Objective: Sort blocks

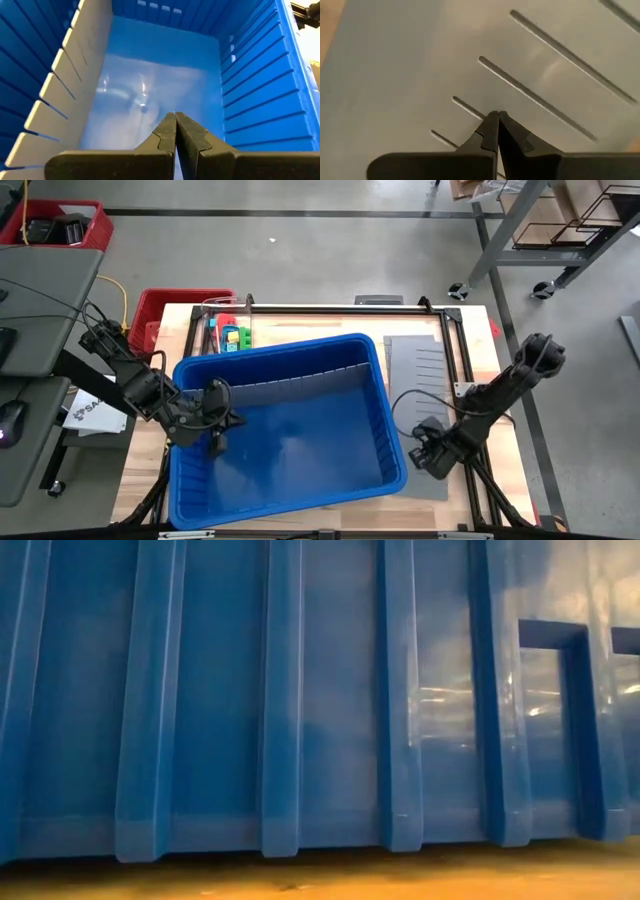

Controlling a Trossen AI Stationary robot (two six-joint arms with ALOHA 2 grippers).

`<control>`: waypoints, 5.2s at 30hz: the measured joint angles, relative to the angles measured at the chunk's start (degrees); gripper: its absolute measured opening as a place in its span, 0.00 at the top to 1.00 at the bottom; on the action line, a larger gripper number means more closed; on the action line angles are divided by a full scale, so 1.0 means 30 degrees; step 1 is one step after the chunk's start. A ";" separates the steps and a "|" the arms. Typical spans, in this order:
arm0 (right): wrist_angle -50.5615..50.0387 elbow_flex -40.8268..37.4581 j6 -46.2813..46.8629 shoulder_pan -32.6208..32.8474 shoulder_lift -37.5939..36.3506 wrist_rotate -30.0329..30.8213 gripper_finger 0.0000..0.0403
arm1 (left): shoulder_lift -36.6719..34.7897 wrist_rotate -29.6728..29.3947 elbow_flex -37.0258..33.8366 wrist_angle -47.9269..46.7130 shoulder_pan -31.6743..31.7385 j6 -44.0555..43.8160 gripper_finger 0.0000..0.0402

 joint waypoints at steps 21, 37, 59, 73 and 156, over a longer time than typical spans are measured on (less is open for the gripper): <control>0.7529 0.5246 0.1467 0.1997 0.6994 0.0621 1.00 | 0.0000 -0.0836 0.0000 -0.0201 0.0038 0.1139 1.00; 0.5865 0.6783 0.0864 0.1671 0.5676 -0.0020 1.00 | -0.0002 -0.1071 0.0000 -0.1253 0.0038 0.2364 1.00; 0.6073 0.8705 0.2854 0.3817 0.9589 -0.4200 1.00 | -0.0015 -0.1047 0.0000 -0.1300 0.0035 0.2020 1.00; 0.6160 1.2356 0.2221 0.4798 0.9594 -0.0604 1.00 | -0.0015 -0.1075 0.0000 -0.1596 0.0031 0.2052 1.00; 0.2403 1.2514 0.3533 0.5445 0.5551 0.3383 1.00 | -0.0073 0.1866 0.0000 -0.1030 0.0322 -0.2050 0.98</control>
